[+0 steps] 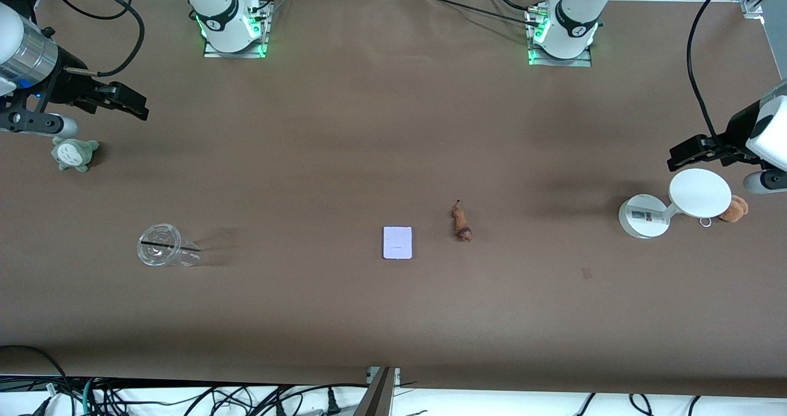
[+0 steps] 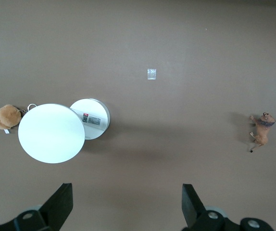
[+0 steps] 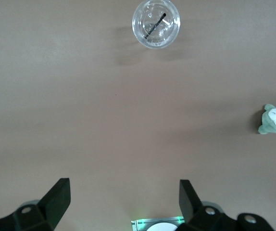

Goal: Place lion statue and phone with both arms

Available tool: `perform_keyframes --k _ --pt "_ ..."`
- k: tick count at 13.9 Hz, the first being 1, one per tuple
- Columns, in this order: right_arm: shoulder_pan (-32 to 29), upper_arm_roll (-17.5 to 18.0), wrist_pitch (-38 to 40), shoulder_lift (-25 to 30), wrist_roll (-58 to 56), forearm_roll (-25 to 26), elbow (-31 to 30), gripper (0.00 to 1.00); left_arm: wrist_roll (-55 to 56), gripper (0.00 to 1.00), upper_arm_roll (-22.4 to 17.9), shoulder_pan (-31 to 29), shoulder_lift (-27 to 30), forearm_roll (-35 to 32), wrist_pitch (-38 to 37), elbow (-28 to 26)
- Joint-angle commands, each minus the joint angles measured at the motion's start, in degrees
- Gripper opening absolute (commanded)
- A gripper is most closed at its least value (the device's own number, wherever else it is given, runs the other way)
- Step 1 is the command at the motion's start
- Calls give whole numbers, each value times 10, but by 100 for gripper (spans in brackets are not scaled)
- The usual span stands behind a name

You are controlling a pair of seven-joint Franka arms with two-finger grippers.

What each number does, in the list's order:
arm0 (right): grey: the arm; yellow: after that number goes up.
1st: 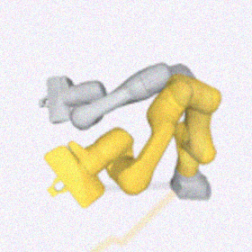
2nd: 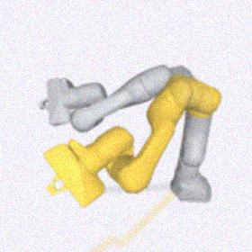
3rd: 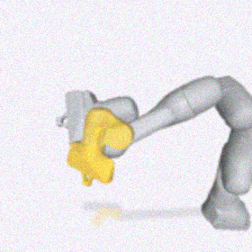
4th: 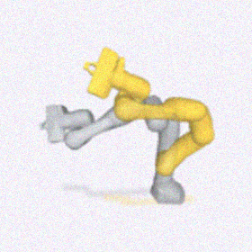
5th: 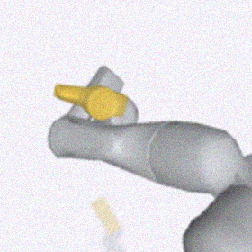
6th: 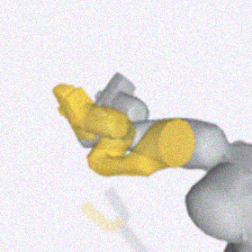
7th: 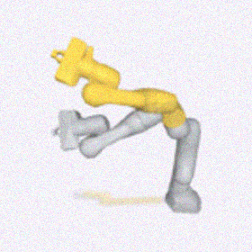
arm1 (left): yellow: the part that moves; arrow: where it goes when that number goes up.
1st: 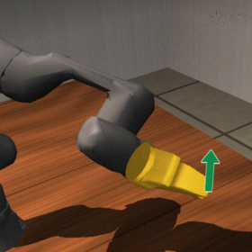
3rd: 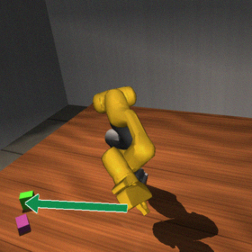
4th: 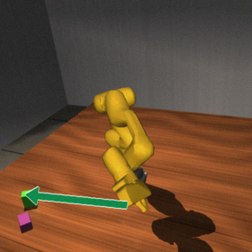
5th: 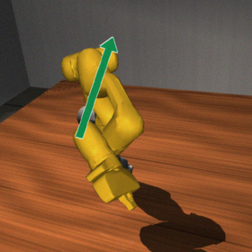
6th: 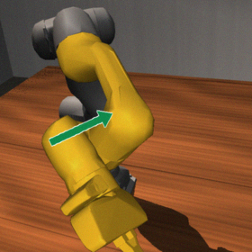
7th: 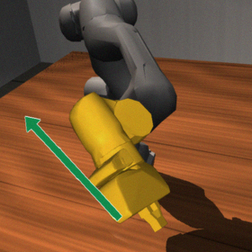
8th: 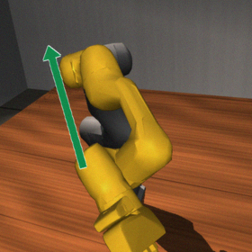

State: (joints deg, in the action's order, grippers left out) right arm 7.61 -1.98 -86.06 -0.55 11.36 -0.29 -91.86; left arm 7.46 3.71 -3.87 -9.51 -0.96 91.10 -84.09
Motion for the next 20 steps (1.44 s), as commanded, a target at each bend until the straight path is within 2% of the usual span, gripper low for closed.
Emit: perform_keyframes --k 1,15,20 --pt "-8 8 0 -4 -19 7 14 100 -10 100 -2 -2 -10 10 -13 18" --pt "-8 7 -17 -5 -24 8 14 100 -10 100 3 8 -20 9 -27 31" --pt "-8 8 -20 -5 -24 6 14 100 8 100 8 61 -40 12 -22 31"
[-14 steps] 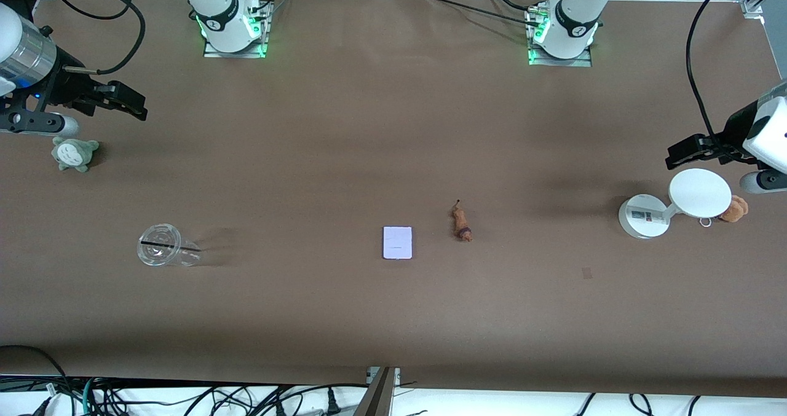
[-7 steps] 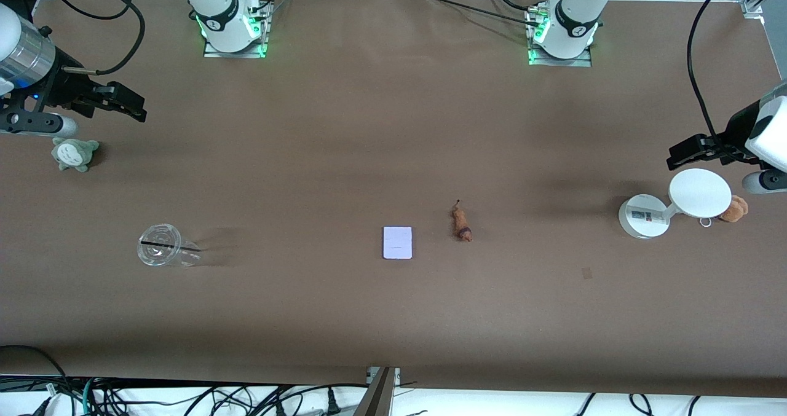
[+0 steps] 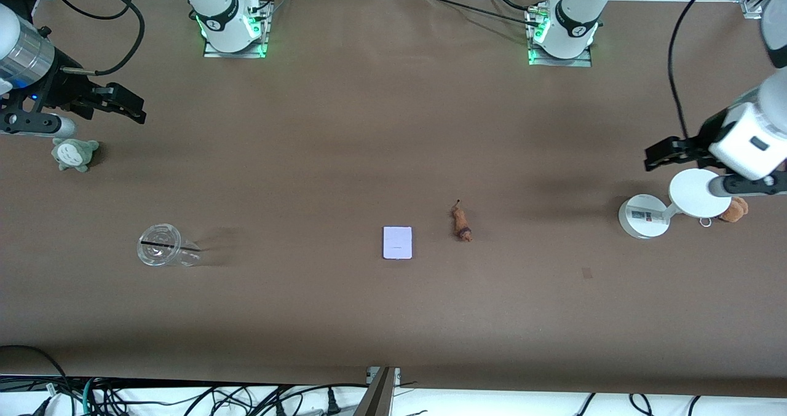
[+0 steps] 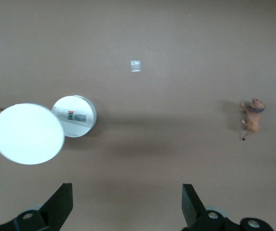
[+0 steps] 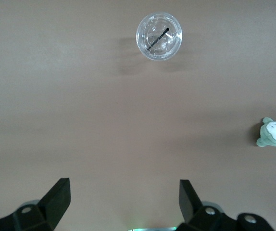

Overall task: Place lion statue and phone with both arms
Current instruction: 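Reach the left gripper toward the brown lion statue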

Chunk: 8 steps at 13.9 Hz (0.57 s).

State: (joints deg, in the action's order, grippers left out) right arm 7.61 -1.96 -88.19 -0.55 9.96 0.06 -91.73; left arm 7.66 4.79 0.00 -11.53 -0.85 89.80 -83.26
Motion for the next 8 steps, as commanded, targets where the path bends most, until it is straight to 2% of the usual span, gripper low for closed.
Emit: perform_keyframes --k 1,4,8 --pt "-8 8 0 -5 -10 3 13 100 22 100 -3 38 -31 26 -8 23" --pt "-6 10 -6 -5 -9 3 13 100 83 100 -3 64 -46 38 31 23" --pt "-6 11 -8 -5 -9 2 13 100 94 100 -3 112 -80 38 78 22"
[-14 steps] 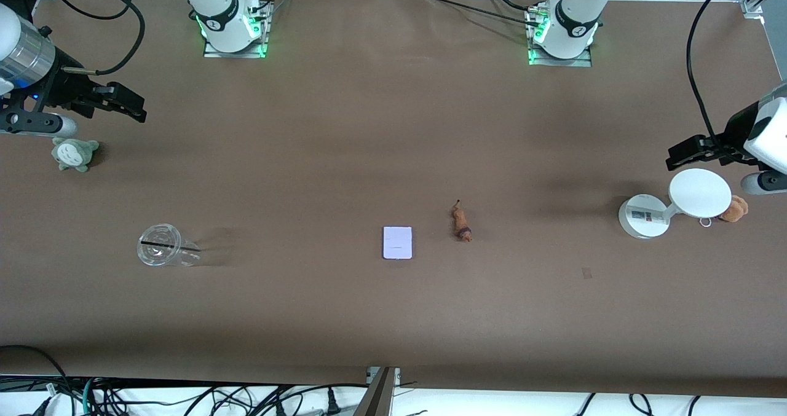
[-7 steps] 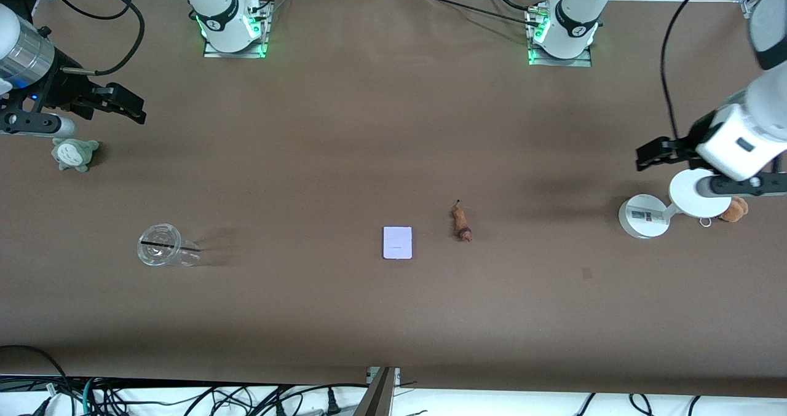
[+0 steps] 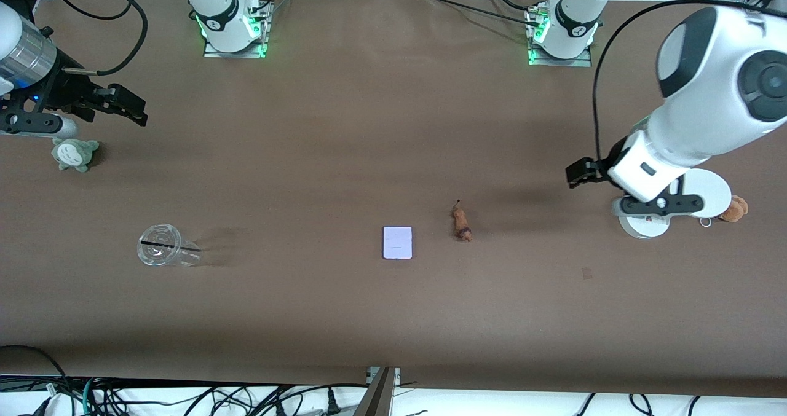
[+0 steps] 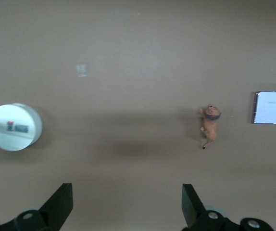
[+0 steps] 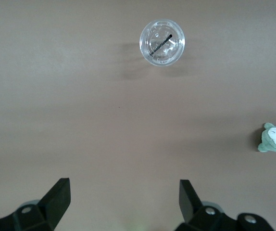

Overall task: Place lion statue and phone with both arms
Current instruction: 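Reach the left gripper toward the brown lion statue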

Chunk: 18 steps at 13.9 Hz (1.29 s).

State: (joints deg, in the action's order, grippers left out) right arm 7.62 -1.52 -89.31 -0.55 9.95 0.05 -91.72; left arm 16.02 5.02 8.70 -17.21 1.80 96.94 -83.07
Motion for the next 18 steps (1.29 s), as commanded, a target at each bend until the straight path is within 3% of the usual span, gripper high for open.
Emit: perform_keyframes --k 1,10,18 --pt "-6 6 2 -5 -9 2 13 100 16 100 -5 39 -33 13 17 20" --pt "-6 6 2 -5 -9 3 13 100 66 100 -5 115 -125 24 178 -16" --pt "-5 6 9 -5 -5 5 13 100 82 100 -6 134 -183 16 324 -69"
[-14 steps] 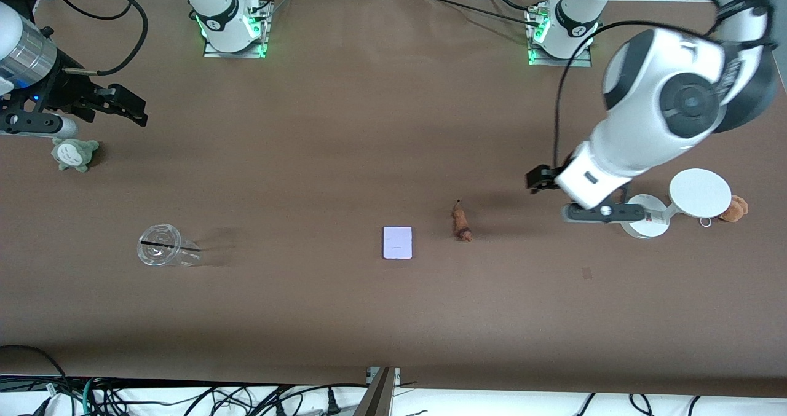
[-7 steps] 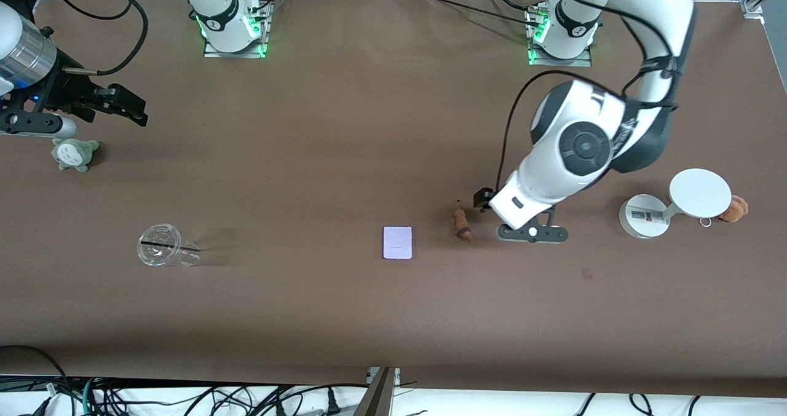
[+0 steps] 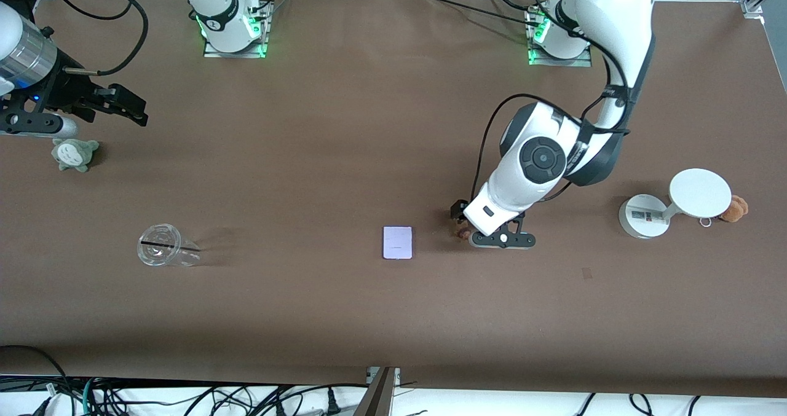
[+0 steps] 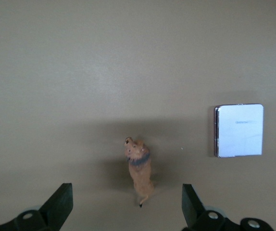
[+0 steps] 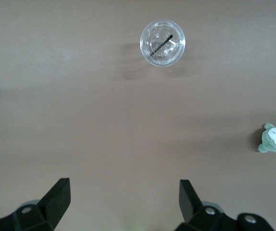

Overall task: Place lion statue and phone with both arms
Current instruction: 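Close the left gripper on the lion statue and lift it, then carry the lion statue with the left gripper toward the white container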

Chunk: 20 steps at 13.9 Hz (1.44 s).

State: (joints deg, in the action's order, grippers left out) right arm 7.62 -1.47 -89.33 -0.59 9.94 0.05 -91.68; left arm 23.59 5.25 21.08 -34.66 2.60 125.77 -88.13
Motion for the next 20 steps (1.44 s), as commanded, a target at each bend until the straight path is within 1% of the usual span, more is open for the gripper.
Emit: perform_keyframes --k 1,3,6,9,12,15,16,17,18,19,20 --pt "-5 6 11 -5 -4 5 12 100 12 100 -9 12 -11 7 55 -29" --pt "-5 6 11 -5 -2 5 11 100 16 100 -9 19 -19 7 92 -48" --pt "-1 6 11 -5 -2 7 12 100 23 100 -9 27 -40 7 114 -49" --pt "0 6 10 -5 -2 7 12 100 46 100 -12 44 -52 6 120 -49" --pt "-1 6 10 -5 -2 6 12 100 49 100 -12 44 -62 -9 120 -50" --pt "0 6 8 -6 -2 9 12 100 64 100 -11 44 -67 -10 128 -56" --pt "0 6 6 -5 -2 9 12 100 66 98 -12 44 -67 -10 138 -63" --pt "0 6 6 -6 -2 9 12 100 66 79 -11 44 -67 -10 141 -66" --pt "0 6 4 -6 -4 10 12 100 66 54 -11 45 -67 -10 141 -67" --pt "0 6 3 -6 -6 11 12 100 68 24 -11 44 -65 -10 140 -67" --pt "0 6 2 -6 -6 11 12 100 74 0 -12 45 -62 -10 137 -67"
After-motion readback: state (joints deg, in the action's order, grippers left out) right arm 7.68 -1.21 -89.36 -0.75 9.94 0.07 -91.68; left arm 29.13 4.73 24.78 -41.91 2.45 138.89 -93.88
